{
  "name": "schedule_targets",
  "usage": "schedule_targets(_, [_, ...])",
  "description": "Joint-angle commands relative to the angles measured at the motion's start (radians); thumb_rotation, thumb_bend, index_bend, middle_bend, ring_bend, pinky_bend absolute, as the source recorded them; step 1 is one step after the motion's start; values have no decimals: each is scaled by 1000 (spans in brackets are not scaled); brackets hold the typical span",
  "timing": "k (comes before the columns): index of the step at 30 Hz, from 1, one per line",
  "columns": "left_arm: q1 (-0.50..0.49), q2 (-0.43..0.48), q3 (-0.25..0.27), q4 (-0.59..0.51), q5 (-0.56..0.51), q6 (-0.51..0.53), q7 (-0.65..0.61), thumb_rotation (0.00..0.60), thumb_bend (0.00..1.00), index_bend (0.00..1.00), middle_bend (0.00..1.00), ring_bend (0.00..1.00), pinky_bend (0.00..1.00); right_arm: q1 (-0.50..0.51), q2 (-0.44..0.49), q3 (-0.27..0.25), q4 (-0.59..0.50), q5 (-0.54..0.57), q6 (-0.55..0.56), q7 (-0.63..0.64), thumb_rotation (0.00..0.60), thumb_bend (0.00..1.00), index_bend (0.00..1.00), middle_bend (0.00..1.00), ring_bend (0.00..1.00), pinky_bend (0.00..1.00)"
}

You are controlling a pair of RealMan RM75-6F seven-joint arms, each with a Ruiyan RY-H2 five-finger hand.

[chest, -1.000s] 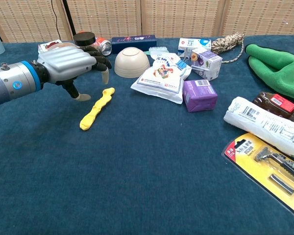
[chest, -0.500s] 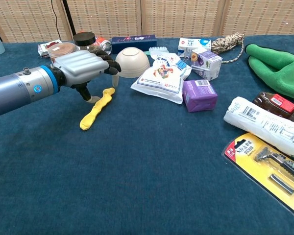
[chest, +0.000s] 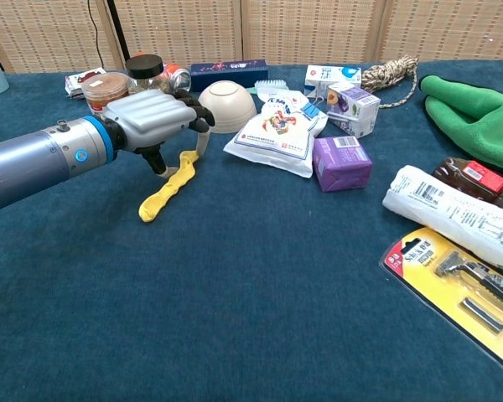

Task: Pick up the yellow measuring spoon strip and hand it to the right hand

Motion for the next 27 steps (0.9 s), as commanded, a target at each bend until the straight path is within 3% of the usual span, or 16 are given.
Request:
schedule_targets(1, [-2, -4, 0, 5, -3, 1, 0, 600, 262, 465, 194, 114, 0, -1, 0, 1, -1, 1, 2, 0, 600, 314, 226, 100, 32, 0])
schedule_targets(17, [-18, -30, 6, 36, -19, -14, -2, 600, 391, 498, 208, 121, 0, -11, 9, 4, -9, 11, 2, 13, 600, 314, 224, 97, 32, 0])
schedule_targets(27, [-7, 2, 15, 0, -15, 16, -16, 600, 459, 540, 280, 180, 0, -11, 10, 5, -8, 8, -1, 19, 600, 314, 224, 97, 32, 0])
